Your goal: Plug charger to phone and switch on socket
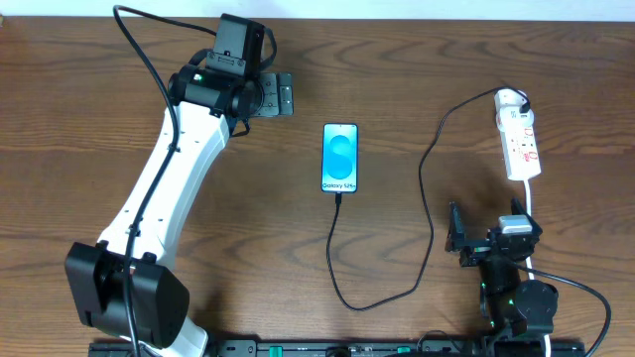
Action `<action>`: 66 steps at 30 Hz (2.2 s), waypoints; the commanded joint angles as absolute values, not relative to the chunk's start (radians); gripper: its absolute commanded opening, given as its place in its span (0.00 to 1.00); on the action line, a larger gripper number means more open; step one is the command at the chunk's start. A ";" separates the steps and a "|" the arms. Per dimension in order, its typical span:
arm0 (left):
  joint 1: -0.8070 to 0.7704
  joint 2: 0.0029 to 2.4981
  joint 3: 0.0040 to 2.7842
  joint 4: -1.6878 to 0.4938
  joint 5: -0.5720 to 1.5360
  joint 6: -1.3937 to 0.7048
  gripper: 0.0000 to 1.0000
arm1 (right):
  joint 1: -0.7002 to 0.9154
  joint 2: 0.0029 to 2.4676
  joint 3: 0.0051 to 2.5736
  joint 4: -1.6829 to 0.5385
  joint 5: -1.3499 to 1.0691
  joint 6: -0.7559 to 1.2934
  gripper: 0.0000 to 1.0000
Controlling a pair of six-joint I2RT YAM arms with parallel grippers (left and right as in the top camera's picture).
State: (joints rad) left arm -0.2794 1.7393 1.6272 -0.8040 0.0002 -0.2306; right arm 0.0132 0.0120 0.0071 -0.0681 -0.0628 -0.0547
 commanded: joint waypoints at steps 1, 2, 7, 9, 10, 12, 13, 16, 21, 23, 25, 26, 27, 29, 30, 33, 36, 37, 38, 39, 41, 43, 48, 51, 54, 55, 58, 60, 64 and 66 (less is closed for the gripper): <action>-0.279 1.745 1.629 -0.804 -0.012 -0.222 0.98 | 0.007 0.005 0.006 -0.076 -0.046 -0.038 0.99; -0.279 1.745 1.629 -0.804 -0.012 -0.221 0.98 | 0.007 0.005 0.006 -0.075 -0.047 -0.038 0.99; -0.279 1.745 1.629 -0.804 -0.012 -0.221 0.98 | 0.007 0.005 0.006 -0.072 -0.056 -0.038 0.99; -0.279 1.745 1.629 -0.804 -0.012 -0.221 0.98 | 0.007 0.006 0.006 -0.072 -0.056 -0.038 0.99; -0.279 1.745 1.629 -0.804 -0.012 -0.222 0.98 | 0.007 0.006 0.006 -0.072 -0.056 -0.038 0.99; -0.279 1.745 1.629 -0.804 -0.012 -0.221 0.98 | 0.007 0.006 0.006 -0.072 -0.056 -0.038 0.99; -0.279 1.745 1.629 -0.804 -0.012 -0.222 0.98 | 0.007 0.006 0.006 -0.072 -0.056 -0.038 0.99; -0.279 1.745 1.629 -0.804 -0.012 -0.221 0.98 | 0.007 0.006 0.006 -0.072 -0.056 -0.038 0.99; -0.279 1.745 1.629 -0.804 -0.012 -0.222 0.98 | 0.007 0.006 0.006 -0.072 -0.056 -0.038 0.99; -0.279 1.745 1.629 -0.804 -0.012 -0.222 0.98 | 0.007 0.006 0.006 -0.072 -0.056 -0.038 0.99; -0.279 1.745 1.629 -0.804 -0.012 -0.222 0.98 | 0.007 0.006 0.006 -0.072 -0.056 -0.038 0.99; -0.279 1.745 1.629 -0.804 -0.012 -0.221 0.98 | 0.007 0.006 0.006 -0.072 -0.056 -0.038 0.99; -0.279 1.745 1.629 -0.804 -0.012 -0.222 0.98 | 0.007 0.006 0.006 -0.072 -0.056 -0.038 0.99; -0.279 1.745 1.629 -0.804 -0.012 -0.221 0.98 | 0.007 0.006 0.006 -0.072 -0.056 -0.038 0.99; -0.279 1.745 1.629 -0.804 -0.012 -0.221 0.98 | 0.007 0.006 0.006 -0.072 -0.056 -0.038 0.99; -0.279 1.745 1.629 -0.804 -0.012 -0.222 0.98 | 0.007 0.006 0.006 -0.072 -0.056 -0.038 0.99; -0.279 1.745 1.629 -0.804 -0.012 -0.222 0.98 | 0.007 0.006 0.006 -0.072 -0.056 -0.038 0.99; -0.279 1.745 1.629 -0.804 -0.012 -0.222 0.98 | 0.007 0.006 0.006 -0.072 -0.056 -0.038 0.99; -0.279 1.745 1.629 -0.804 -0.012 -0.221 0.98 | 0.007 0.006 0.006 -0.072 -0.056 -0.038 0.99; -0.279 1.745 1.629 -0.804 -0.012 -0.221 0.98 | 0.007 0.006 0.006 -0.072 -0.056 -0.038 0.99; -0.279 1.745 1.629 -0.804 -0.012 -0.222 0.98 | 0.007 0.006 0.006 -0.072 -0.056 -0.038 0.99; -0.279 1.745 1.629 -0.804 -0.012 -0.221 0.98 | 0.007 0.006 0.006 -0.072 -0.056 -0.038 0.99; -0.279 1.745 1.629 -0.804 -0.013 -0.221 0.98 | 0.007 0.006 0.006 -0.072 -0.056 -0.038 0.99; -0.279 1.742 1.629 -0.808 -0.013 -0.221 0.98 | 0.007 0.006 0.006 -0.072 -0.056 -0.038 0.99; -0.283 1.733 1.620 -0.839 -0.012 -0.222 0.98 | 0.007 0.006 0.006 -0.072 -0.056 -0.038 0.99; -0.283 1.723 1.607 -0.846 -0.012 -0.222 0.98 | 0.007 0.006 0.006 -0.072 -0.056 -0.038 0.99; -0.281 1.665 1.533 -0.833 -0.017 -0.222 0.98 | 0.007 0.006 0.006 -0.072 -0.056 -0.038 0.99; -0.277 1.603 1.451 -0.800 -0.039 -0.221 0.98 | 0.007 0.006 0.006 -0.072 -0.056 -0.038 0.99; -0.271 1.464 1.306 -0.809 -0.068 -0.221 0.98 | 0.007 0.006 0.006 -0.072 -0.056 -0.038 0.99; -0.271 1.383 1.253 -0.827 -0.070 -0.221 0.98 | 0.007 0.006 0.006 -0.072 -0.056 -0.038 0.99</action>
